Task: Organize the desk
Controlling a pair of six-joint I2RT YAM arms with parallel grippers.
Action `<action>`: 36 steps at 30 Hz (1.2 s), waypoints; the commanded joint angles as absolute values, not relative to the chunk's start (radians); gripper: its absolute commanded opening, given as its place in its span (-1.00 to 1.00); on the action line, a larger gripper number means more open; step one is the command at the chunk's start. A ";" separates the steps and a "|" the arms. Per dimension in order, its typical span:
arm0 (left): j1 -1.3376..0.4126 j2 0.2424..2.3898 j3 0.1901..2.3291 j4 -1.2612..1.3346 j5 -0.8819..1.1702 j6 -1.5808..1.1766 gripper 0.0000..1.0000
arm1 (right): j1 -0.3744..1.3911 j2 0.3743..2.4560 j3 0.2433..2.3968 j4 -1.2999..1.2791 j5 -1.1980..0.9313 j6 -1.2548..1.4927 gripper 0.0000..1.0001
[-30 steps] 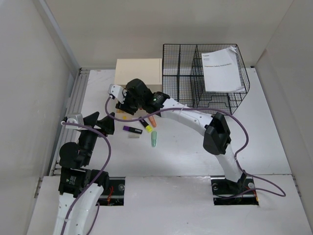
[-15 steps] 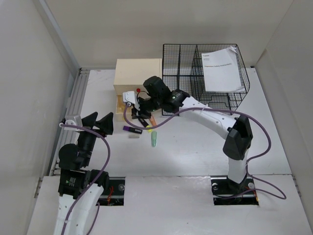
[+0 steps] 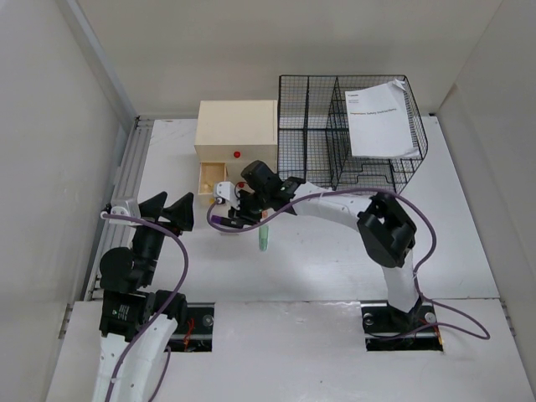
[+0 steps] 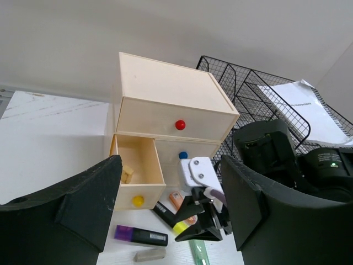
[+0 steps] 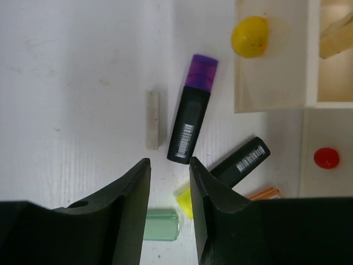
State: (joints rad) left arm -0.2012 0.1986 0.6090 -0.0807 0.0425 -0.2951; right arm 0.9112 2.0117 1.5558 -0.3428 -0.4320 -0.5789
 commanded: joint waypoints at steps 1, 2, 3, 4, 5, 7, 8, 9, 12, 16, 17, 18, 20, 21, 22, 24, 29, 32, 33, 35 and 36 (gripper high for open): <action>-0.201 0.187 0.627 -0.049 0.035 -0.290 0.37 | 0.919 2.037 1.597 -0.229 -0.365 -0.538 -0.16; -0.201 0.187 0.627 -0.049 0.035 -0.290 0.37 | 0.919 2.048 1.606 -0.229 -0.365 -0.538 -0.13; -0.201 0.187 0.627 -0.049 0.035 -0.290 0.37 | 0.919 2.060 1.624 -0.229 -0.365 -0.538 -0.13; -0.201 0.187 0.627 -0.049 0.035 -0.290 0.37 | 0.919 2.078 1.624 -0.238 -0.365 -0.538 -0.10; -0.201 0.187 0.627 -0.049 0.035 -0.290 0.37 | 0.928 2.079 1.635 -0.238 -0.365 -0.538 -0.10; -0.201 0.187 0.627 -0.049 0.035 -0.290 0.37 | 0.928 2.092 1.635 -0.247 -0.388 -0.538 -0.07; -0.201 0.187 0.627 -0.049 0.035 -0.290 0.37 | 0.939 2.103 1.635 -0.247 -0.399 -0.538 -0.07; -0.201 0.187 0.627 -0.049 0.035 -0.290 0.37 | 0.939 2.103 1.635 -0.247 -0.399 -0.538 -0.07; -0.201 0.187 0.627 -0.049 0.035 -0.290 0.37 | 0.948 2.103 1.635 -0.259 -0.440 -0.538 -0.07; -0.201 0.187 0.627 -0.049 0.035 -0.290 0.37 | 0.959 2.112 1.635 -0.279 -0.468 -0.558 -0.05; -0.201 0.187 0.627 -0.049 0.035 -0.290 0.37 | 0.959 2.124 1.644 -0.288 -0.468 -0.558 -0.05; -0.201 0.187 0.627 -0.049 0.035 -0.290 0.37 | 0.959 2.125 1.644 -0.288 -0.478 -0.558 -0.05; -0.201 0.187 0.627 -0.049 0.035 -0.290 0.37 | 0.959 2.137 1.663 -0.308 -0.497 -0.558 -0.05; -0.201 0.187 0.627 -0.049 0.035 -0.290 0.37 | 0.959 2.146 1.663 -0.308 -0.511 -0.558 -0.05; -0.201 0.187 0.627 -0.049 0.035 -0.290 0.37 | 0.959 2.146 1.672 -0.308 -0.511 -0.567 -0.05; -0.201 0.187 0.627 -0.049 0.035 -0.290 0.37 | 0.968 2.158 1.672 -0.319 -0.511 -0.568 -0.05; -0.201 0.187 0.627 -0.049 0.035 -0.290 0.37 | 0.968 2.177 1.681 -0.310 -0.454 -0.557 -0.05; -0.201 0.187 0.627 -0.049 0.035 -0.290 0.37 | 0.968 2.186 1.681 -0.310 -0.445 -0.548 -0.05; -0.201 0.187 0.627 -0.049 0.035 -0.290 0.37 | 0.968 2.186 1.681 -0.310 -0.445 -0.548 -0.05; -0.201 0.187 0.627 -0.049 0.035 -0.290 0.37 | 0.968 2.186 1.681 -0.310 -0.436 -0.548 -0.05; -0.201 0.187 0.627 -0.049 0.035 -0.290 0.37 | 0.968 2.195 1.681 -0.310 -0.436 -0.548 -0.05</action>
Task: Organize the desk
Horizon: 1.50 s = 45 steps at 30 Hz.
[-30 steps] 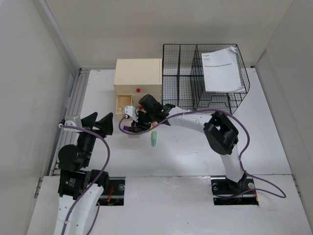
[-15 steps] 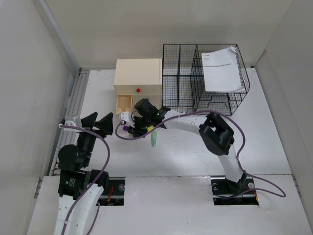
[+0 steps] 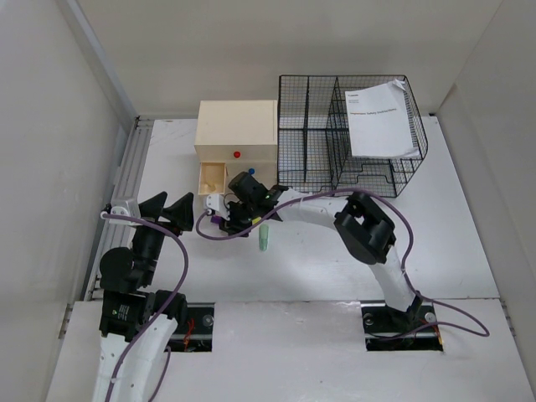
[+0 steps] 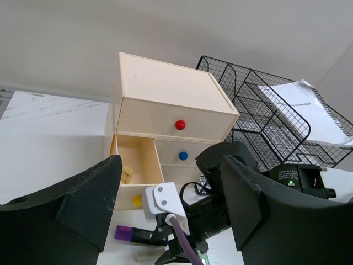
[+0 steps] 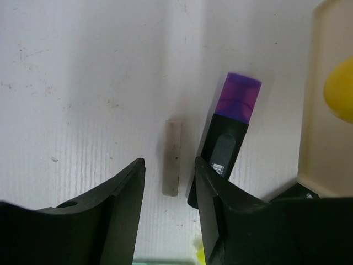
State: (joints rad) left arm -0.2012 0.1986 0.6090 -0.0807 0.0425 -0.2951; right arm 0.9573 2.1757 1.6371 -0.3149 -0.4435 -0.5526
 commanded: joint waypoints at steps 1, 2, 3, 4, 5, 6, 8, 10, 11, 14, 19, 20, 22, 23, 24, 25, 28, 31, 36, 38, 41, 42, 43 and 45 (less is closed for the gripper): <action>-0.201 0.187 0.627 -0.049 0.035 -0.290 0.37 | 0.968 2.195 1.681 -0.310 -0.436 -0.548 -0.07; -0.201 0.187 0.627 -0.049 0.035 -0.290 0.37 | 0.968 2.195 1.681 -0.310 -0.436 -0.548 -0.07; -0.201 0.187 0.627 -0.049 0.035 -0.290 0.37 | 0.968 2.204 1.681 -0.310 -0.427 -0.548 -0.11; -0.201 0.187 0.627 -0.049 0.035 -0.290 0.37 | 0.977 2.204 1.681 -0.310 -0.426 -0.548 -0.11; -0.201 0.187 0.627 -0.049 0.035 -0.290 0.37 | 0.977 2.204 1.681 -0.310 -0.426 -0.548 -0.13; -0.201 0.187 0.627 -0.049 0.035 -0.290 0.37 | 0.977 2.204 1.681 -0.310 -0.426 -0.548 -0.13; -0.201 0.187 0.627 -0.049 0.035 -0.290 0.37 | 0.977 2.214 1.681 -0.319 -0.426 -0.548 -0.15; -0.201 0.187 0.627 -0.049 0.035 -0.290 0.37 | 0.977 2.214 1.681 -0.319 -0.426 -0.548 -0.18; -0.201 0.187 0.627 -0.049 0.035 -0.290 0.37 | 0.977 2.214 1.681 -0.319 -0.426 -0.548 -0.18; -0.201 0.187 0.627 -0.049 0.035 -0.290 0.37 | 0.977 2.214 1.672 -0.319 -0.417 -0.548 -0.31; -0.201 0.187 0.627 -0.049 0.035 -0.290 0.37 | 0.977 2.200 1.672 -0.330 -0.417 -0.548 -0.82; -0.201 0.187 0.627 -0.049 0.035 -0.290 0.37 | 0.977 2.180 1.672 -0.339 -0.417 -0.548 -0.88; -0.201 0.187 0.627 -0.049 0.035 -0.290 0.37 | 0.977 2.154 1.681 -0.373 -0.440 -0.548 -1.00; -0.201 0.187 0.627 -0.049 0.035 -0.290 0.37 | 0.977 2.119 1.690 -0.385 -0.449 -0.548 -1.00; -0.201 0.187 0.627 -0.049 0.035 -0.290 0.37 | 0.989 2.096 1.690 -0.396 -0.465 -0.548 -1.00; -0.201 0.187 0.627 -0.049 0.035 -0.290 0.37 | 0.989 2.073 1.701 -0.405 -0.465 -0.548 -1.00; -0.201 0.187 0.627 -0.049 0.035 -0.290 0.37 | 1.000 1.984 1.715 -0.417 -0.489 -0.538 -1.00; -0.201 0.187 0.627 -0.049 0.035 -0.290 0.37 | 1.000 1.936 1.770 -0.428 -0.489 -0.529 -1.00; -0.201 0.187 0.627 -0.049 0.035 -0.290 0.37 | 1.000 1.916 1.821 -0.449 -0.416 -0.520 -1.00; -0.201 0.187 0.627 -0.049 0.035 -0.290 0.37 | 1.000 1.916 1.830 -0.436 -0.379 -0.520 -1.00; -0.201 0.187 0.627 -0.049 0.035 -0.290 0.37 | 1.000 1.930 1.839 -0.407 -0.330 -0.509 -1.00; -0.201 0.187 0.627 -0.049 0.035 -0.290 0.37 | 1.000 1.930 1.853 -0.407 -0.292 -0.499 -1.00; -0.201 0.187 0.627 -0.049 0.035 -0.290 0.37 | 1.000 1.942 1.853 -0.385 -0.275 -0.499 -1.00; -0.201 0.187 0.627 -0.049 0.035 -0.290 0.37 | 1.000 1.956 1.874 -0.371 -0.233 -0.489 -1.00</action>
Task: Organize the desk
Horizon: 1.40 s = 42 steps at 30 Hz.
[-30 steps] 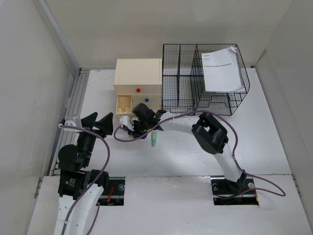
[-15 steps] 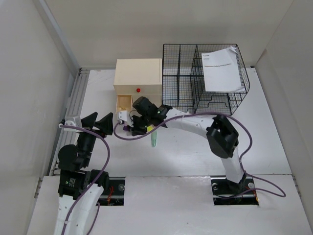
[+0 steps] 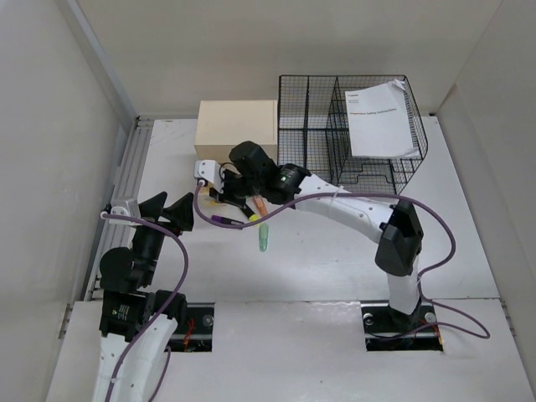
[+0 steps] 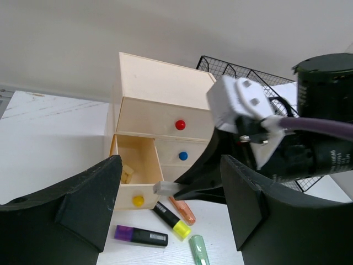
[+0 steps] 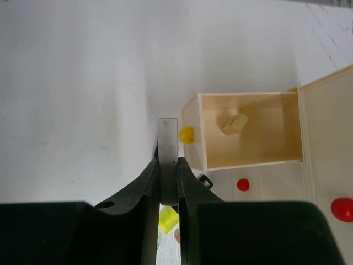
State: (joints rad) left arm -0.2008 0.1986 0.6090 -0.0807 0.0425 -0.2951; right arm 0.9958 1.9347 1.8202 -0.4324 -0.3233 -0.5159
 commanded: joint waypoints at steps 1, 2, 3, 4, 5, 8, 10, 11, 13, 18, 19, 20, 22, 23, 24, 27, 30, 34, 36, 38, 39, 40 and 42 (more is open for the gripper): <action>-0.201 0.187 0.627 -0.049 0.035 -0.290 0.37 | 1.000 1.973 1.875 -0.358 -0.221 -0.489 -1.00; -0.201 0.187 0.627 -0.049 0.035 -0.290 0.37 | 1.000 1.982 1.887 -0.357 -0.212 -0.489 -1.00; -0.201 0.187 0.627 -0.049 0.035 -0.290 0.37 | 1.000 1.997 1.896 -0.344 -0.198 -0.489 -1.00; -0.201 0.187 0.627 -0.049 0.035 -0.290 0.37 | 1.000 2.006 1.896 -0.344 -0.172 -0.489 -1.00; -0.201 0.187 0.627 -0.049 0.035 -0.290 0.37 | 1.000 2.016 1.908 -0.330 -0.157 -0.489 -1.00; -0.201 0.187 0.627 -0.049 0.026 -0.290 0.37 | 1.000 2.040 1.921 -0.308 -0.103 -0.489 -1.00; -0.201 0.187 0.627 -0.049 0.026 -0.290 0.37 | 1.000 2.049 1.931 -0.308 -0.094 -0.489 -1.00; -0.201 0.187 0.627 -0.049 0.026 -0.290 0.37 | 1.000 2.049 1.940 -0.299 -0.081 -0.489 -1.00; -0.201 0.187 0.627 -0.049 0.026 -0.290 0.37 | 1.000 2.059 1.940 -0.299 -0.071 -0.489 -1.00; -0.201 0.187 0.627 -0.049 0.026 -0.290 0.37 | 1.000 2.077 1.950 -0.290 -0.040 -0.489 -0.98; -0.201 0.187 0.627 -0.049 0.026 -0.290 0.37 | 1.000 2.086 1.950 -0.290 -0.040 -0.489 -0.94; -0.201 0.187 0.627 -0.049 0.026 -0.290 0.37 | 1.000 2.098 1.963 -0.290 -0.031 -0.489 -0.90; -0.201 0.187 0.627 -0.049 0.026 -0.290 0.37 | 1.000 2.111 1.973 -0.290 -0.031 -0.489 -0.79; -0.201 0.187 0.627 -0.049 0.026 -0.290 0.37 | 1.000 2.111 1.988 -0.290 -0.031 -0.489 -0.70; -0.201 0.187 0.627 -0.049 0.026 -0.290 0.37 | 1.000 2.123 1.988 -0.290 -0.031 -0.489 -0.58; -0.201 0.187 0.627 -0.049 0.026 -0.290 0.37 | 1.000 2.134 1.999 -0.290 -0.020 -0.489 -0.21; -0.201 0.187 0.627 -0.049 0.026 -0.290 0.37 | 1.000 2.125 2.008 -0.299 -0.020 -0.489 -0.07; -0.201 0.187 0.627 -0.049 0.026 -0.290 0.37 | 1.000 2.086 2.008 -0.308 -0.020 -0.480 -0.19; -0.201 0.187 0.627 -0.049 0.026 -0.290 0.37 | 1.000 2.073 2.008 -0.320 -0.063 -0.480 -0.77; -0.201 0.187 0.627 -0.049 0.026 -0.290 0.37 | 1.000 2.063 2.008 -0.340 -0.112 -0.480 -1.00; -0.201 0.187 0.627 -0.049 0.026 -0.290 0.37 | 1.000 2.063 2.008 -0.354 -0.203 -0.480 -1.00; -0.201 0.187 0.627 -0.049 0.026 -0.290 0.37 | 0.990 2.063 2.008 -0.385 -0.253 -0.480 -1.00; -0.201 0.187 0.627 -0.049 0.026 -0.290 0.37 | 0.979 2.063 2.023 -0.422 -0.402 -0.495 -1.00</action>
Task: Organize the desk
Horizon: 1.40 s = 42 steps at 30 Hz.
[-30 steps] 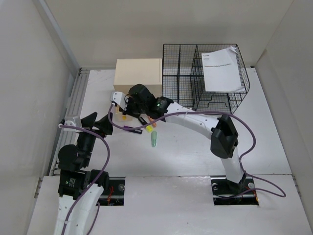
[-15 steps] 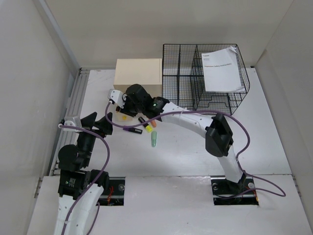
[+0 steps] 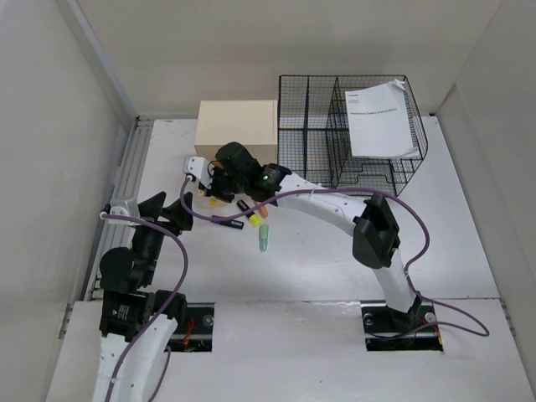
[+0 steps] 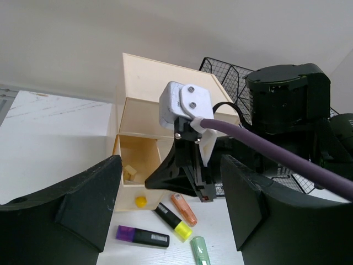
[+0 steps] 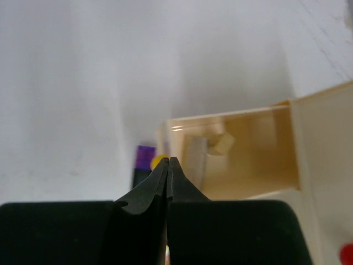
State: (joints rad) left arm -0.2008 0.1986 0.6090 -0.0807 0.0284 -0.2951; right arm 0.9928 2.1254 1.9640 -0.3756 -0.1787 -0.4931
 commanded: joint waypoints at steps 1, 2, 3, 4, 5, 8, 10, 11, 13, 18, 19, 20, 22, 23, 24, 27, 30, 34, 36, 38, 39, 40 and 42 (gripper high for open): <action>-0.201 0.187 0.627 -0.049 0.026 -0.290 0.37 | 0.979 2.074 2.023 -0.454 -0.429 -0.495 -1.00; -0.201 0.187 0.627 -0.049 0.026 -0.290 0.37 | 0.979 2.074 2.023 -0.468 -0.454 -0.514 -1.00; -0.201 0.187 0.627 -0.049 0.026 -0.290 0.37 | 0.979 2.103 2.034 -0.491 -0.478 -0.514 -1.00; -0.201 0.187 0.627 -0.049 0.026 -0.290 0.37 | 0.979 2.103 2.034 -0.491 -0.479 -0.514 -1.00; -0.201 0.187 0.627 -0.049 0.026 -0.290 0.37 | 0.979 2.117 2.034 -0.491 -0.453 -0.514 -1.00; -0.201 0.187 0.627 -0.049 0.026 -0.290 0.37 | 0.979 2.126 2.004 -0.451 -0.375 -0.484 -1.00; -0.201 0.187 0.627 -0.049 0.026 -0.290 0.37 | 0.979 2.126 1.976 -0.396 -0.245 -0.448 -1.00; -0.201 0.187 0.627 -0.049 0.026 -0.290 0.37 | 0.979 2.126 1.967 -0.352 -0.200 -0.448 -1.00; -0.201 0.187 0.627 -0.049 0.026 -0.290 0.37 | 0.979 2.158 1.967 -0.312 -0.065 -0.396 -1.00; -0.201 0.187 0.627 -0.049 0.026 -0.290 0.37 | 0.979 2.259 2.091 -0.311 0.083 -0.383 -1.00; -0.201 0.187 0.627 -0.060 0.017 -0.290 0.37 | 0.979 2.270 2.114 -0.311 0.095 -0.383 -1.00; -0.201 0.187 0.627 -0.060 0.017 -0.290 0.37 | 0.979 2.279 2.123 -0.311 0.095 -0.383 -1.00; -0.201 0.187 0.627 -0.060 0.017 -0.290 0.37 | 0.979 2.279 2.102 -0.321 0.072 -0.383 -1.00; -0.201 0.187 0.627 -0.060 0.017 -0.290 0.37 | 0.979 2.257 2.088 -0.305 0.072 -0.383 -1.00; -0.201 0.187 0.627 -0.060 0.017 -0.290 0.37 | 0.979 2.256 2.074 -0.305 0.072 -0.383 -1.00; -0.201 0.187 0.627 -0.060 0.017 -0.290 0.37 | 0.979 2.212 2.016 -0.246 0.167 -0.374 -1.00; -0.201 0.187 0.627 -0.060 0.017 -0.290 0.37 | 0.979 2.188 1.996 -0.219 0.206 -0.365 -1.00; -0.201 0.187 0.627 -0.060 0.017 -0.290 0.37 | 0.979 2.166 2.022 -0.265 0.027 -0.356 -1.00; -0.201 0.187 0.627 -0.060 0.017 -0.290 0.37 | 0.979 2.154 2.049 -0.316 -0.073 -0.356 -1.00; -0.201 0.187 0.627 -0.060 0.008 -0.290 0.37 | 0.979 2.134 2.059 -0.347 -0.211 -0.370 -1.00; -0.201 0.187 0.627 -0.060 0.008 -0.290 0.37 | 0.970 2.134 2.069 -0.386 -0.265 -0.383 -1.00; -0.201 0.187 0.627 -0.060 0.008 -0.290 0.37 | 0.969 2.134 2.078 -0.402 -0.308 -0.406 -1.00; -0.201 0.187 0.627 -0.060 0.008 -0.290 0.37 | 0.969 2.123 2.079 -0.434 -0.400 -0.425 -1.00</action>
State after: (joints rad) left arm -0.2012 0.1986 0.6090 -0.0956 0.0170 -0.2951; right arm 0.9703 2.2032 2.0220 -0.3740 -0.1925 -0.3935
